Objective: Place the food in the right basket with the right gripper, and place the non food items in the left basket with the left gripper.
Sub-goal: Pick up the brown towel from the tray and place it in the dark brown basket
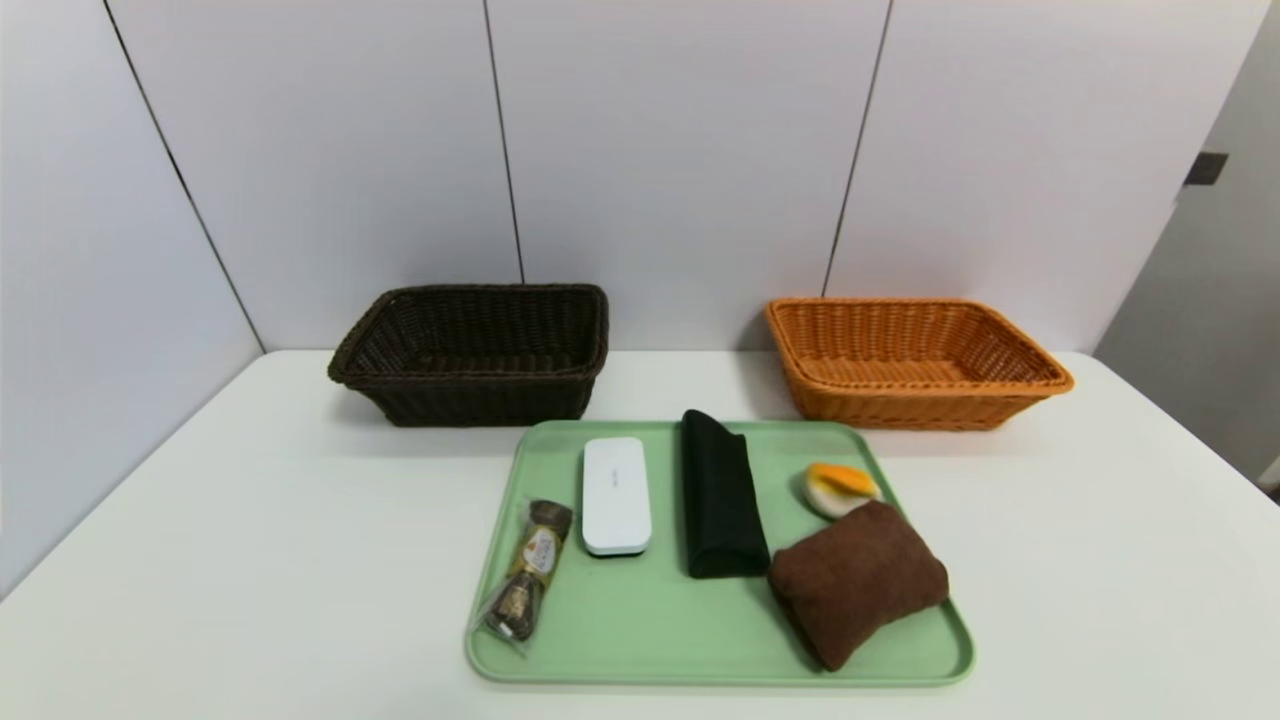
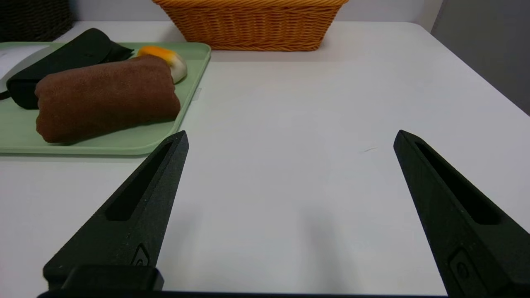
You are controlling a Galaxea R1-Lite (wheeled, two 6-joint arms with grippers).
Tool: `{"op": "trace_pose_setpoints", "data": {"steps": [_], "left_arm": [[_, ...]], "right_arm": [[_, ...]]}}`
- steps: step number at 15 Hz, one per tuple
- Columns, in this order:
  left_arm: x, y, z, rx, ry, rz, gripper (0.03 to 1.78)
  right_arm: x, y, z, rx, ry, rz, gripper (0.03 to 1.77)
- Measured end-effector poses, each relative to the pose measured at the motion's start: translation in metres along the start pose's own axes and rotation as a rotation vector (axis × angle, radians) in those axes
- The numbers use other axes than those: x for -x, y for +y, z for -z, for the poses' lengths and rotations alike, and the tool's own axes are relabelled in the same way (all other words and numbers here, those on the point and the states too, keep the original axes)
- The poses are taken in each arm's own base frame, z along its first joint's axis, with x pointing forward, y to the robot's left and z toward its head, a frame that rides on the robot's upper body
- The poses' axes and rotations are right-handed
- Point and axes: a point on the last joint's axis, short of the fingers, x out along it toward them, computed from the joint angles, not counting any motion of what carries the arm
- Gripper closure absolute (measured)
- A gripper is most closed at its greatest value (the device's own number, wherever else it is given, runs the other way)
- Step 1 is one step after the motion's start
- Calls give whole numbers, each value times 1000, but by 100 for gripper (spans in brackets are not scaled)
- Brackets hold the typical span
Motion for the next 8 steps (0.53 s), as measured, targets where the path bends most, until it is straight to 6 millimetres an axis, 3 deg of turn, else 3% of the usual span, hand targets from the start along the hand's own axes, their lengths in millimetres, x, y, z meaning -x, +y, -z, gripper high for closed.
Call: {"op": "trace_pose_setpoints", "data": {"steps": [2,4,6,8], "left_arm": [[3,0,-8,-4,-11,13,12],[10,0,-39,-11,-48,34,12],[13,0,-87,6,-58,46,12],[3,1,-141,33,-40,56,12]], "right_arm": [[1,0,-2,24,0,-5,9],[7,0,-23,38,-28,-27,9],[13,1,-65,25,-31,-57,9],[10,1,-117,-12,-6,-79,9]]}}
